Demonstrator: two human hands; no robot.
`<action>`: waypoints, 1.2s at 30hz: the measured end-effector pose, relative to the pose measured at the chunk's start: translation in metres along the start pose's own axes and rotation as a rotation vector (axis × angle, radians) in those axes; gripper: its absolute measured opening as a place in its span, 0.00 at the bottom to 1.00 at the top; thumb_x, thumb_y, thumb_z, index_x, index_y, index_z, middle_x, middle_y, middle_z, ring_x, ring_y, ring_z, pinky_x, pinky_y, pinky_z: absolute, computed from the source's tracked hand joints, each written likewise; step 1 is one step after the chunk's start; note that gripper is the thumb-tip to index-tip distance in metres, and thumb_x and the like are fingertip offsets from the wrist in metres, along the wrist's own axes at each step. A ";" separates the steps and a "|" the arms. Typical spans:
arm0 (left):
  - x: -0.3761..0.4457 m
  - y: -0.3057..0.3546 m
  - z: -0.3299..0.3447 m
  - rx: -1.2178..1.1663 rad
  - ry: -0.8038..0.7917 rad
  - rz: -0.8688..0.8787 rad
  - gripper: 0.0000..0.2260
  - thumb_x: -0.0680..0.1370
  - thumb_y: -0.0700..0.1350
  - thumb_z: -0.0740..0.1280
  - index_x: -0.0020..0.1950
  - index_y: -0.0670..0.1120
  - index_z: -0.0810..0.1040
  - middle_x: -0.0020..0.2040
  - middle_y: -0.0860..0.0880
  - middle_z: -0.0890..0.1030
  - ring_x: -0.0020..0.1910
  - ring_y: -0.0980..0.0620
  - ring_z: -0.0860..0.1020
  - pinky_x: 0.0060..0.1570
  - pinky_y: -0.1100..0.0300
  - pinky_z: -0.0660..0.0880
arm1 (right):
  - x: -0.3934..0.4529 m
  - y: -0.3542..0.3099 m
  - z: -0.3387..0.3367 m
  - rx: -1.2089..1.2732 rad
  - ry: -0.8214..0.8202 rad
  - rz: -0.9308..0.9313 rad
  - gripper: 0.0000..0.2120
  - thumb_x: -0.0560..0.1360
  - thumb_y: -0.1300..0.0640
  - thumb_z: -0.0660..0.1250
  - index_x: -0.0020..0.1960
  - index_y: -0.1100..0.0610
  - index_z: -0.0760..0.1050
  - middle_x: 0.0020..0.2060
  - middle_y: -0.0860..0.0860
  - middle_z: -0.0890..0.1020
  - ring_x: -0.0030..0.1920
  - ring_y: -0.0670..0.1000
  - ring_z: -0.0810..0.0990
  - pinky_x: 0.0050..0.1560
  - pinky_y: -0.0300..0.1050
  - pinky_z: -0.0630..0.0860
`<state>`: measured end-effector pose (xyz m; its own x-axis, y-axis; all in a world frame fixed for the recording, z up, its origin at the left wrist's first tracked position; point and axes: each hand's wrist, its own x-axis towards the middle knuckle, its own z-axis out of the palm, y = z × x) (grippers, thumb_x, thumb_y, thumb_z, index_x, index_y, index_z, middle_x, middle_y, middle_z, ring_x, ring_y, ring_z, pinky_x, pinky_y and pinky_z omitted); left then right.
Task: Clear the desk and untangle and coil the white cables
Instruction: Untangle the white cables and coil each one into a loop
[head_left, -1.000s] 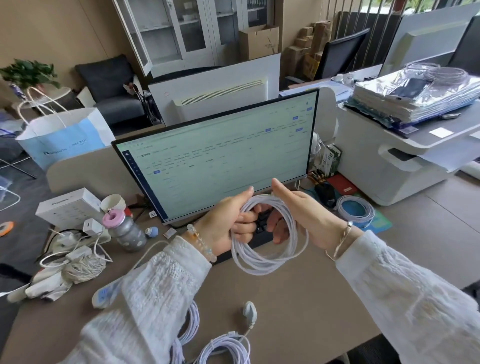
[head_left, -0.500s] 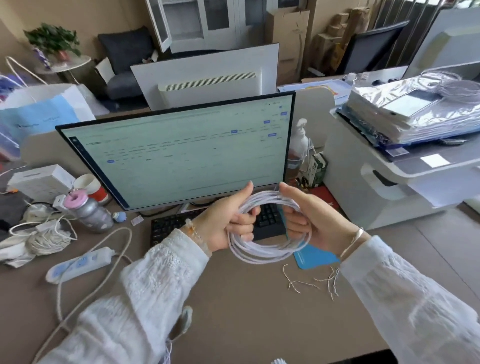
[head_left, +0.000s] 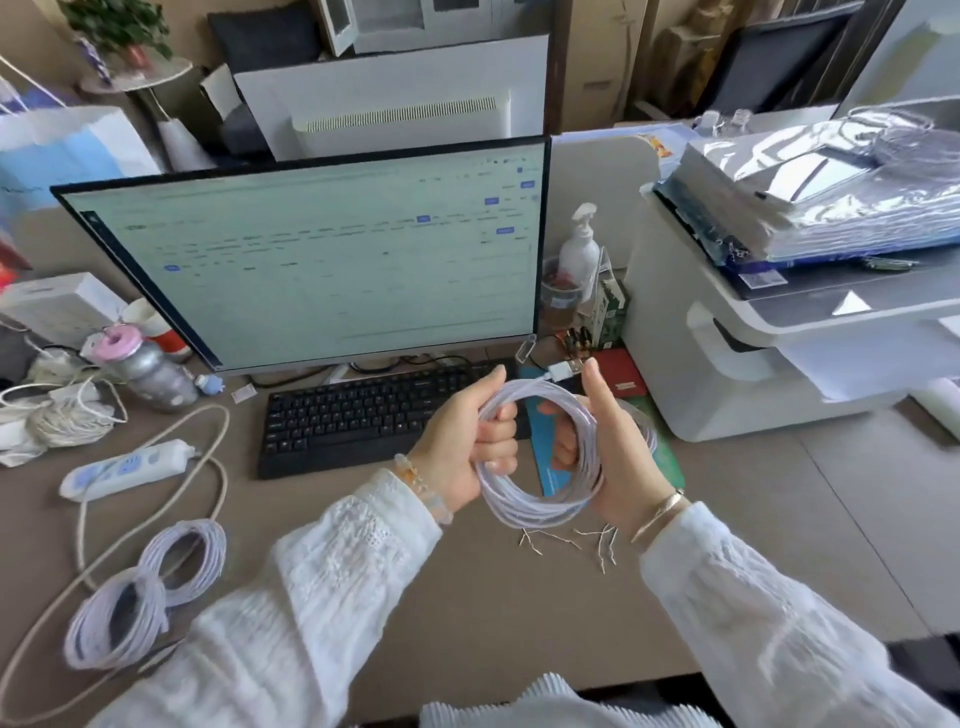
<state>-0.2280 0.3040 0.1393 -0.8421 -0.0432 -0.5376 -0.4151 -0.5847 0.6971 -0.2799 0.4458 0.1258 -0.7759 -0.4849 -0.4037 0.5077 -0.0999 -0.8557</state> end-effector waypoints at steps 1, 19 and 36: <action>0.003 -0.004 0.005 0.006 0.011 0.017 0.22 0.80 0.57 0.59 0.30 0.47 0.64 0.20 0.54 0.56 0.17 0.57 0.53 0.19 0.66 0.54 | 0.002 0.001 -0.004 -0.002 0.026 0.002 0.31 0.70 0.31 0.59 0.39 0.59 0.80 0.24 0.51 0.71 0.27 0.49 0.69 0.36 0.45 0.71; 0.041 -0.042 -0.040 0.605 0.381 -0.082 0.18 0.82 0.51 0.53 0.36 0.43 0.67 0.22 0.52 0.58 0.21 0.54 0.54 0.26 0.61 0.55 | 0.071 0.100 -0.095 -1.128 0.047 0.095 0.05 0.72 0.60 0.65 0.39 0.54 0.78 0.38 0.52 0.83 0.36 0.52 0.80 0.41 0.43 0.78; 0.038 -0.067 -0.074 0.463 0.523 -0.069 0.16 0.81 0.48 0.54 0.36 0.41 0.69 0.23 0.51 0.60 0.20 0.55 0.55 0.23 0.63 0.57 | 0.082 0.147 -0.056 -1.952 -0.296 -0.002 0.18 0.77 0.66 0.58 0.66 0.62 0.66 0.62 0.57 0.72 0.62 0.57 0.74 0.57 0.51 0.75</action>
<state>-0.2068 0.2814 0.0368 -0.5804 -0.4708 -0.6645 -0.6635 -0.1996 0.7210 -0.2899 0.4396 -0.0517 -0.5951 -0.6111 -0.5219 -0.6847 0.7256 -0.0689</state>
